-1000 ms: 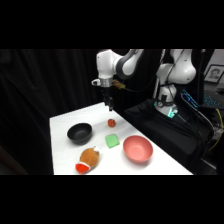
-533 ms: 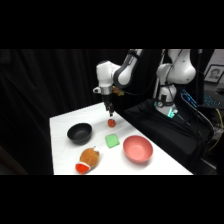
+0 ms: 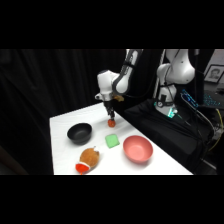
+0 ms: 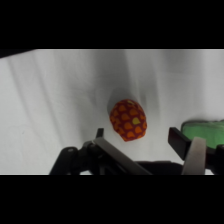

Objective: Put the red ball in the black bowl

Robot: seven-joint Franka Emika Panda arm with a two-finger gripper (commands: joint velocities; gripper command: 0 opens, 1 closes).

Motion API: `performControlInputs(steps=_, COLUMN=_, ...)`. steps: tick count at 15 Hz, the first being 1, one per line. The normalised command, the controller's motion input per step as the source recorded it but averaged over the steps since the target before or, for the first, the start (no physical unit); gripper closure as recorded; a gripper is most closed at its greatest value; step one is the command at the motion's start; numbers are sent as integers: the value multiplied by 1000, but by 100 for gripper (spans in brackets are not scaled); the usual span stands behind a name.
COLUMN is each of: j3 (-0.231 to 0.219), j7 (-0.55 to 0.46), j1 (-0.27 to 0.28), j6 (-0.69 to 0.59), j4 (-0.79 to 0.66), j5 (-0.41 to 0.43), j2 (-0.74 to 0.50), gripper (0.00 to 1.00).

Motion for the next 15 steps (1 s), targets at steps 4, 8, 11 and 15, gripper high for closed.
performControlInputs(steps=4, j3=175, j7=-279, j1=-197, j6=242, j4=25, j5=234, j2=182, gripper=0)
performControlInputs(steps=8, j3=189, j7=-266, j1=-207, j6=167, j4=59, j5=203, j2=144, gripper=0)
performControlInputs(steps=11, j3=147, j7=-208, j1=-154, j6=122, j4=87, j5=128, j2=94, gripper=0)
performControlInputs(steps=15, j3=113, j7=-158, j1=-113, j6=90, j4=113, j5=95, j2=87, gripper=43)
